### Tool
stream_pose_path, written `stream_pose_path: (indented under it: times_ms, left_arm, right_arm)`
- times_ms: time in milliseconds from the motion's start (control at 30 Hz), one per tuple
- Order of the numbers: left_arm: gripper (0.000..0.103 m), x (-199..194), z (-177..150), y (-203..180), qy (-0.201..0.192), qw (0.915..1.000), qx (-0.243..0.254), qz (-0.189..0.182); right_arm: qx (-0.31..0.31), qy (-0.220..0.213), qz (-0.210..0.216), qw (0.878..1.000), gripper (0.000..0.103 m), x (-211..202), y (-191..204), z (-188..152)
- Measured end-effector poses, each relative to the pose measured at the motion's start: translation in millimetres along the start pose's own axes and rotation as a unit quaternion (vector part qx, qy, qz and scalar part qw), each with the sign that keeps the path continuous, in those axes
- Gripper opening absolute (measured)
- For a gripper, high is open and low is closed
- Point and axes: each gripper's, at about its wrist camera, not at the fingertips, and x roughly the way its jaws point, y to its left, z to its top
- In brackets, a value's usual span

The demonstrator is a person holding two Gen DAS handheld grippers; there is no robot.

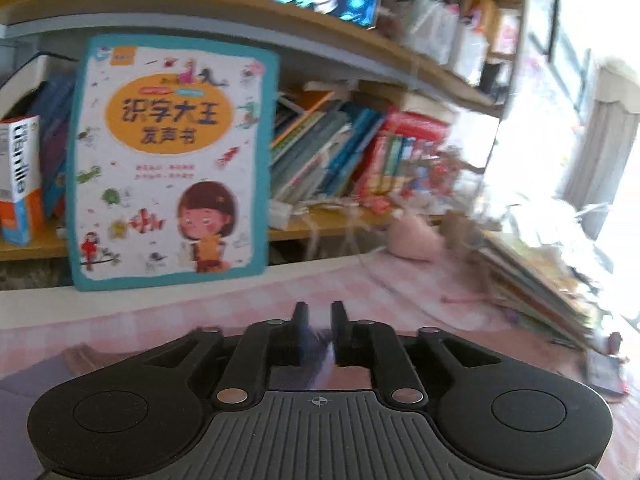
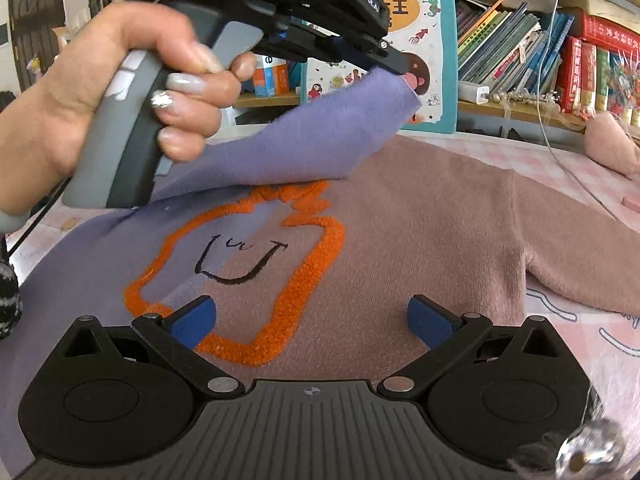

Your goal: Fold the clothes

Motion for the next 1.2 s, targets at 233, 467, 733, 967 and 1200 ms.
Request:
stream_pose_path:
  times_ms: [233,467,733,967,1200]
  left_arm:
    - [0.038,-61.3,-5.3,29.4,-0.02,0.9974,0.024,0.064]
    - [0.038,-112.1,-55.5,99.9,0.023,0.9772,-0.028,0.209]
    - [0.046,-132.8,-92.3,139.5,0.06,0.9661,-0.063,0.243]
    - [0.04,-122.4,-101.9,158.6,0.052,0.9716,-0.117,0.199]
    - [0.01,-128.6,-108.1,175.5,0.03,0.9721,-0.161,0.168]
  right_arm:
    - [-0.005,0.002,-0.005,1.0,0.103,1.5,2.7,0.3]
    - [-0.011,0.004,-0.01,1.0,0.103,2.5,4.7,0.9]
    - [0.046,-0.04,-0.054,0.997,0.103,-18.9,-17.3,-1.8]
    - [0.113,-0.056,-0.134,0.983,0.1,-47.8,-54.1,-11.0]
    - [0.112,-0.019,-0.142,0.983,0.06,-45.1,-61.0,-20.4]
